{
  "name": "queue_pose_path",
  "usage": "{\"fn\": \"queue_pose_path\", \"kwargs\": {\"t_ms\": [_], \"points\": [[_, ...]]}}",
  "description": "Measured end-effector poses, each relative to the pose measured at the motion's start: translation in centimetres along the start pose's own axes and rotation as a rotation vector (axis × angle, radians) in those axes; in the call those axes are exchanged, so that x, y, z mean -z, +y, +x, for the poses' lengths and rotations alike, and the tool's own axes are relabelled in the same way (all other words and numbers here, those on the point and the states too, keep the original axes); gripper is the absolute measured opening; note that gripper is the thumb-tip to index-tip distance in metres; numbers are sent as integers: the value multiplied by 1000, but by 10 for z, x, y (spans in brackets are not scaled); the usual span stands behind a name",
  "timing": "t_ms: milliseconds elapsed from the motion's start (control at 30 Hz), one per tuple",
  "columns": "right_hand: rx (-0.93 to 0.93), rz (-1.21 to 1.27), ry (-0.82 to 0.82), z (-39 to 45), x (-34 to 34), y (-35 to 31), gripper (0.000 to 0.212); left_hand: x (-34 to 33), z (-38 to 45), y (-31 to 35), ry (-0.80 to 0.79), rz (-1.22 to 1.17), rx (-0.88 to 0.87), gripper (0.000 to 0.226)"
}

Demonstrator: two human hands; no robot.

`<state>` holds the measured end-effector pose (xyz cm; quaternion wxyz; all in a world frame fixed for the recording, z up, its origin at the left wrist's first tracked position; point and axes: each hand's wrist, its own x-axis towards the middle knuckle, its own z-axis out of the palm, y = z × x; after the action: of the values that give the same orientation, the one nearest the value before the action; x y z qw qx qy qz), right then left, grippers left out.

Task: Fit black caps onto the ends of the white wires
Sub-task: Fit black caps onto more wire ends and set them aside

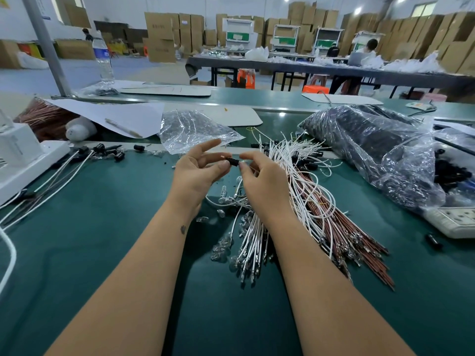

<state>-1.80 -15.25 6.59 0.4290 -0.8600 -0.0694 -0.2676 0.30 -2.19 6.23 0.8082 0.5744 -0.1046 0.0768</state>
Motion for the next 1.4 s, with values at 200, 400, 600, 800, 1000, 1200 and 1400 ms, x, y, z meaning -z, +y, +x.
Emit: {"fn": "queue_pose_path", "kwargs": {"t_ms": [200,400,600,800,1000,1200,1400], "points": [[57,13,-39,-1,-3,4,31,2,-2,2,16,96,-10,36],[67,20,-62,-1,-4,2,25,1,-3,1,73,116,-24,12],[104,10,-77,0,-2,-2,15,-2,-4,1,67,172,-14,12],[109,-235,72,6,3,7,16,16,4,8,382,440,-117,12],[128,-482,125,8,5,12,16,36,6,11,746,864,-98,15],[162,-445,25,8,3,6,15,5,-12,10,536,1395,-570,71],[219,-398,-56,6,1,1,16,-3,-11,3,118,1405,-653,45]]}}
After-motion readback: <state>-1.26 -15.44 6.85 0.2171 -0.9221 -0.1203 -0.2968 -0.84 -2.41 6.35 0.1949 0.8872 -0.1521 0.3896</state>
